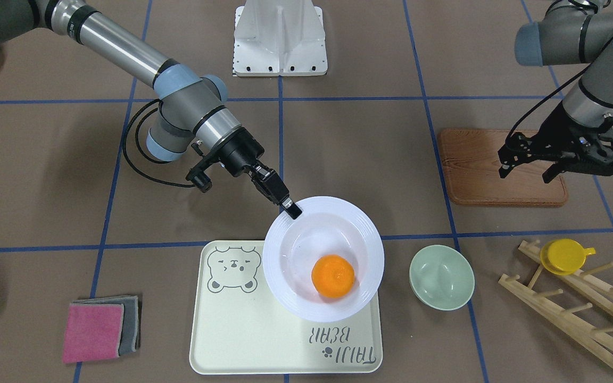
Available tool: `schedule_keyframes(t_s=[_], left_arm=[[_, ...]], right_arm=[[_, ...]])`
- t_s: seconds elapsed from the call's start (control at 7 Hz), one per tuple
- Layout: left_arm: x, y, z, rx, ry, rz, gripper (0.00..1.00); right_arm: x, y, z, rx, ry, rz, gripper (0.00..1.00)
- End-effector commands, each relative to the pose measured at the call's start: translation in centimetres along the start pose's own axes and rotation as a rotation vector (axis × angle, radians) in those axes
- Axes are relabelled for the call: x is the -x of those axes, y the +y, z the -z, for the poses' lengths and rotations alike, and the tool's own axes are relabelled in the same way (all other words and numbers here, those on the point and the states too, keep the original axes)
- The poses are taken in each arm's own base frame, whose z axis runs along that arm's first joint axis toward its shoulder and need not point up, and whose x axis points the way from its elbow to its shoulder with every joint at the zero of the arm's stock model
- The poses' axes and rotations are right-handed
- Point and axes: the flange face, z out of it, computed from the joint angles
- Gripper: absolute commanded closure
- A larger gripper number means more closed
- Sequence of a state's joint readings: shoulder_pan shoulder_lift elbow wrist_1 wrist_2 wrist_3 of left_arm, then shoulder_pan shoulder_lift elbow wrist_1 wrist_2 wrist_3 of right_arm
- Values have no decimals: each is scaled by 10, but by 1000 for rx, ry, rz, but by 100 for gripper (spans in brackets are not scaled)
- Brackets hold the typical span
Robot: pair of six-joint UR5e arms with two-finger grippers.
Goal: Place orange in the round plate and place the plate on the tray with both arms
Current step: 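Slide the white plate with the orange onto the bear tray with the right gripper, then release the plate rim and draw the right gripper back from the tray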
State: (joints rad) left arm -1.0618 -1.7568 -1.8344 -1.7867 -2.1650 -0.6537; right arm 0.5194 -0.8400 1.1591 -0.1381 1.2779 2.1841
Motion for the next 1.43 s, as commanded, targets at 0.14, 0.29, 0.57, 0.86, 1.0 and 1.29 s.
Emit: schedule_keyframes(t_s=[0.14, 0.29, 0.57, 0.86, 1.0, 1.29], left_arm=[[2, -1, -2, 3, -4, 1, 6], [3, 0, -3, 4, -4, 2, 6], [3, 0, -2, 4, -4, 2, 6], [3, 0, -3, 4, -4, 3, 6], [3, 0, -2, 4, -4, 3, 6], [3, 0, 1, -2, -3, 6, 5]], right_arm=[[-36, -11, -20, -182, 80, 46, 99], [-44, 4, -25, -208, 101, 60, 98], [-61, 22, -33, -264, 158, 66, 97], [-75, 22, -33, -282, 167, 72, 89], [-76, 20, -32, -284, 173, 75, 64], [-45, 7, -41, -202, 329, 272, 1]])
